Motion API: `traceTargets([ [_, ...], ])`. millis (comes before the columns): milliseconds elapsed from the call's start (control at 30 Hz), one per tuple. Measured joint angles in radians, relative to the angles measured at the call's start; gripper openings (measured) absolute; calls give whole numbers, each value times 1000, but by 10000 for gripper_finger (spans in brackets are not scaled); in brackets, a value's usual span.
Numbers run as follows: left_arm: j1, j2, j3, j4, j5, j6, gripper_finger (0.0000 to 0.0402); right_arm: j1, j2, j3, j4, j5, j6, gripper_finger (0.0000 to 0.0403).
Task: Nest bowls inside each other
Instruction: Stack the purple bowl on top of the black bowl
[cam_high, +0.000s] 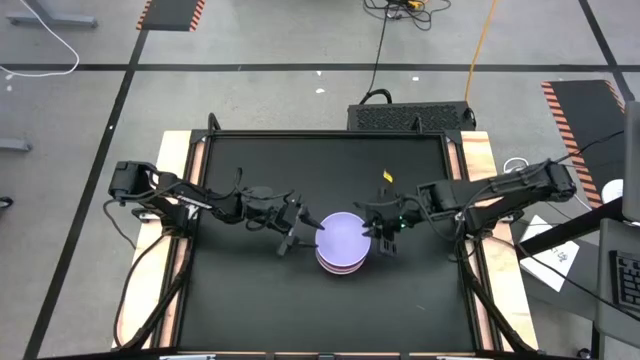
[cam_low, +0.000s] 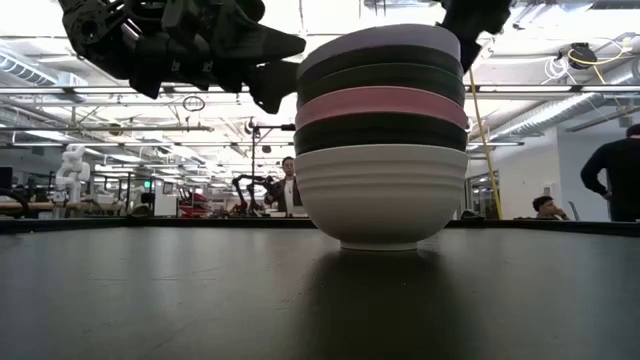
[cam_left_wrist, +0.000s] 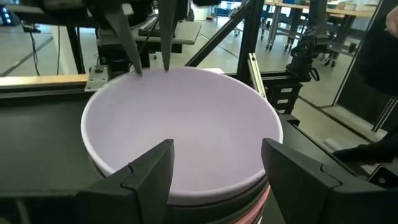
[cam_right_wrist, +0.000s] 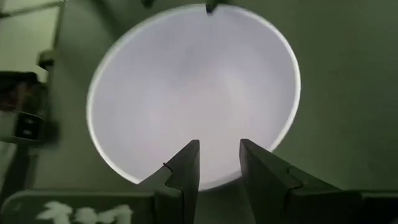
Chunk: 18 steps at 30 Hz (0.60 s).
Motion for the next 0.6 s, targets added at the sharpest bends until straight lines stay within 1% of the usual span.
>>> traceTargets([
  [167, 0, -34, 0, 13, 32, 52, 246, 53, 0, -35, 32, 70, 14, 107],
  [300, 7, -119, 0, -22, 39, 52, 246, 78, 0, -63, 87, 81, 15, 107],
  [367, 12, -187, 0, -80, 39, 47, 246, 78, 0, -72, 95, 81, 16, 107],
  [467, 13, -291, 0, -219, 36, 53, 246, 77, 0, -81, 92, 82, 22, 107],
  [600, 6, -433, 0, -390, 20, 96, 246, 77, 0, -81, 94, 82, 17, 107],
])
